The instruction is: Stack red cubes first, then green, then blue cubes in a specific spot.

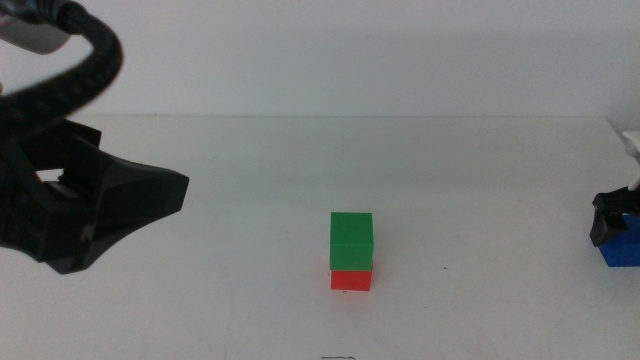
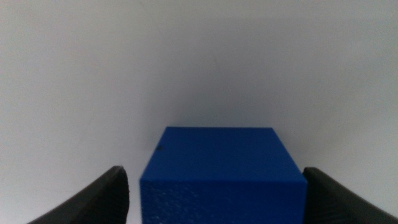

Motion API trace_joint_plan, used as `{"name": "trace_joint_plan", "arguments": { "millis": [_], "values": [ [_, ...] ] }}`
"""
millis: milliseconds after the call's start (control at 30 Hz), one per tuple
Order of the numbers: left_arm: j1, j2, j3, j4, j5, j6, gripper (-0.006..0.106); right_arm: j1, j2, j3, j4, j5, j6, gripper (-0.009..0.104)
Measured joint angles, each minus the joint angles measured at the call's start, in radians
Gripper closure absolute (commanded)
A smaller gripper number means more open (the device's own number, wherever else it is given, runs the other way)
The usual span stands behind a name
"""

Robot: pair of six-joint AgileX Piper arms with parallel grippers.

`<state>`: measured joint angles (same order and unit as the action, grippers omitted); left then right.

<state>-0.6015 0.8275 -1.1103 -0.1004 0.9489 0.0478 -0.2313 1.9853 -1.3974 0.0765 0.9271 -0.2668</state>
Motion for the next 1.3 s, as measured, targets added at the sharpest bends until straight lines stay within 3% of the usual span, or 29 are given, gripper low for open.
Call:
{"name": "trace_joint_plan", "arguments": {
  "millis": [167, 300, 667, 967, 1300],
  "values": [
    [0.0, 0.0, 0.0, 0.0, 0.0, 0.0, 0.007, 0.0, 0.0, 0.0, -0.049, 0.027, 0.065, 0.066],
    [0.0, 0.0, 0.0, 0.0, 0.0, 0.0, 0.007, 0.0, -0.001, 0.0, -0.052, 0.047, 0.125, 0.096],
    [0.0, 0.0, 0.0, 0.0, 0.0, 0.0, 0.007, 0.009, -0.187, 0.0, -0.047, 0.192, 0.355, 0.096],
    [0.0, 0.0, 0.0, 0.0, 0.0, 0.0, 0.007, 0.049, -0.363, 0.0, -0.041, 0.297, 0.412, 0.096],
    [0.0, 0.0, 0.0, 0.0, 0.0, 0.0, 0.007, 0.205, -0.44, 0.0, -0.041, 0.306, 0.508, 0.096]
  ]
}}
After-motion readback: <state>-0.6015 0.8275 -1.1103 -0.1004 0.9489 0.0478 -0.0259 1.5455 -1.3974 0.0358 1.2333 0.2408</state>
